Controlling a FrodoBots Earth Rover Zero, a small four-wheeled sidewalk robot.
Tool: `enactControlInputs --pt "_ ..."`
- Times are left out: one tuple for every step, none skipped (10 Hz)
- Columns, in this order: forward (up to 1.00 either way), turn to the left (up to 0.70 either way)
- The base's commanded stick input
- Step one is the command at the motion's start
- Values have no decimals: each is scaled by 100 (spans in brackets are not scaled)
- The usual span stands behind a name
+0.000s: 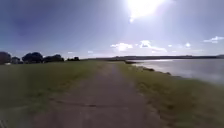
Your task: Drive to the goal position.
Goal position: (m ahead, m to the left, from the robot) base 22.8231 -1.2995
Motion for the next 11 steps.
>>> enactControlInputs --pt "70 5" --pt "70 5" --pt "70 5" --pt "70 40" --pt "70 34" --pt "70 11" --pt "70 5" --pt "70 5" --pt "70 5" --pt "70 5" --pt "70 5"
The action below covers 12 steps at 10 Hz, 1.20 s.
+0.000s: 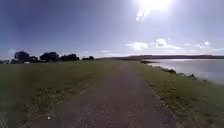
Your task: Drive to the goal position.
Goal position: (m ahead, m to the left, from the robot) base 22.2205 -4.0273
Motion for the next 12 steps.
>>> enactControlInputs --pt "70 5" --pt "70 5" --pt "70 -7" --pt "70 5" --pt "70 5" --pt "70 5" --pt "70 5" --pt "70 5" --pt "70 5" --pt "70 5" --pt "70 5" --pt "70 5"
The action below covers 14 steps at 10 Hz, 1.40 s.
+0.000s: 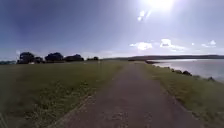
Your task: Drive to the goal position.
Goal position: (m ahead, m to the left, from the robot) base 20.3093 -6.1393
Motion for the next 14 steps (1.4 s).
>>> enactControlInputs --pt "70 5" --pt "70 5" --pt "70 5" --pt "70 -30" --pt "70 -30" --pt "70 -30" --pt "70 5" --pt "70 5" --pt "70 5" --pt "70 5" --pt "70 5" --pt "70 5" --pt "70 5" --pt "70 5"
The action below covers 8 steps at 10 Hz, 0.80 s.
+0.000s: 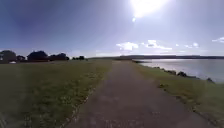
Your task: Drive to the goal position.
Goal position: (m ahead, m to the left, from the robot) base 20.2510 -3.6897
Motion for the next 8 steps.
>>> enactControlInputs --pt "70 5" --pt "70 5" --pt "70 5" --pt "70 5" --pt "70 5" --pt "70 5" --pt "70 5" --pt "70 5"
